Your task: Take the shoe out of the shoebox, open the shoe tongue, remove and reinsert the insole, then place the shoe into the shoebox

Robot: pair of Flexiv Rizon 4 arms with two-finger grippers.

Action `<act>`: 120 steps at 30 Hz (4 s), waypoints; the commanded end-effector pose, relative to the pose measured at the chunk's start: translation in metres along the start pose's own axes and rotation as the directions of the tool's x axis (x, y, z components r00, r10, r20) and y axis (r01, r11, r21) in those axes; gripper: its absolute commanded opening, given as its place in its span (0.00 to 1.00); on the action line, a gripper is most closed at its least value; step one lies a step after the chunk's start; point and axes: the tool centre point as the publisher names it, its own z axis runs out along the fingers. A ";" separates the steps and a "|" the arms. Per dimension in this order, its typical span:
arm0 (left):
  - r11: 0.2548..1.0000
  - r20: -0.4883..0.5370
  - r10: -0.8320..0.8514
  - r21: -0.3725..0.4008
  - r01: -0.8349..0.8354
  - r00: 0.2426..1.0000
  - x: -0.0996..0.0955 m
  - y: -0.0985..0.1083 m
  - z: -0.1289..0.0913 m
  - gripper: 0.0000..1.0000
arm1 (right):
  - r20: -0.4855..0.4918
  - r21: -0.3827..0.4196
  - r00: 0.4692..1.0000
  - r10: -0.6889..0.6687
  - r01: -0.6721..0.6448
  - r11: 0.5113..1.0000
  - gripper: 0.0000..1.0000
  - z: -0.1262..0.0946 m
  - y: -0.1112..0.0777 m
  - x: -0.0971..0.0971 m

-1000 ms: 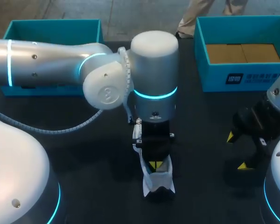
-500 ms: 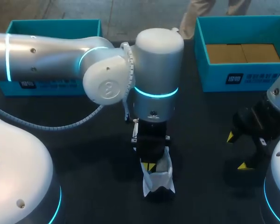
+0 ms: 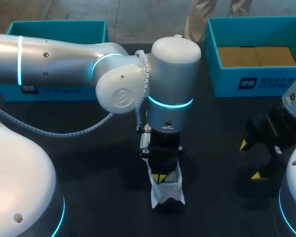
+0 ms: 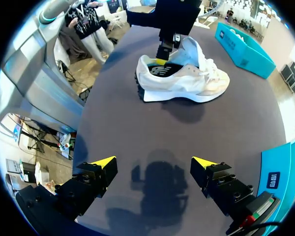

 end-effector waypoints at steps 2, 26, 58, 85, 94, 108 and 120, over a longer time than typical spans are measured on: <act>1.000 -0.021 0.005 -0.002 -0.005 1.000 -0.004 -0.002 0.009 0.00 | 0.002 0.003 1.000 0.001 -0.001 1.000 1.00 0.001 0.000 0.001; 1.000 0.075 -0.018 -0.017 0.019 0.997 -0.009 0.001 0.015 0.00 | 0.002 0.003 1.000 0.001 -0.001 1.000 1.00 0.001 0.000 0.001; 1.000 0.104 -0.013 -0.018 0.015 0.994 -0.004 0.000 -0.014 0.00 | 0.002 0.003 1.000 0.001 -0.001 1.000 1.00 0.001 0.000 0.001; 0.997 0.043 0.026 0.076 -0.029 0.999 -0.016 0.022 -0.009 0.00 | 0.002 0.003 1.000 0.001 -0.001 1.000 1.00 0.001 0.000 0.001; 0.988 -0.025 0.098 0.121 -0.094 0.995 -0.023 0.017 0.002 0.00 | 0.002 0.003 1.000 0.001 -0.001 1.000 1.00 0.001 0.000 0.001; 0.989 -0.063 0.118 0.098 -0.111 0.991 -0.005 -0.006 -0.016 0.00 | 0.002 0.003 1.000 0.001 -0.001 1.000 1.00 0.001 0.000 0.001; 0.990 -0.100 0.096 0.110 -0.085 0.990 -0.009 -0.008 0.003 0.00 | 0.002 0.003 1.000 0.001 -0.001 1.000 1.00 0.001 0.000 0.001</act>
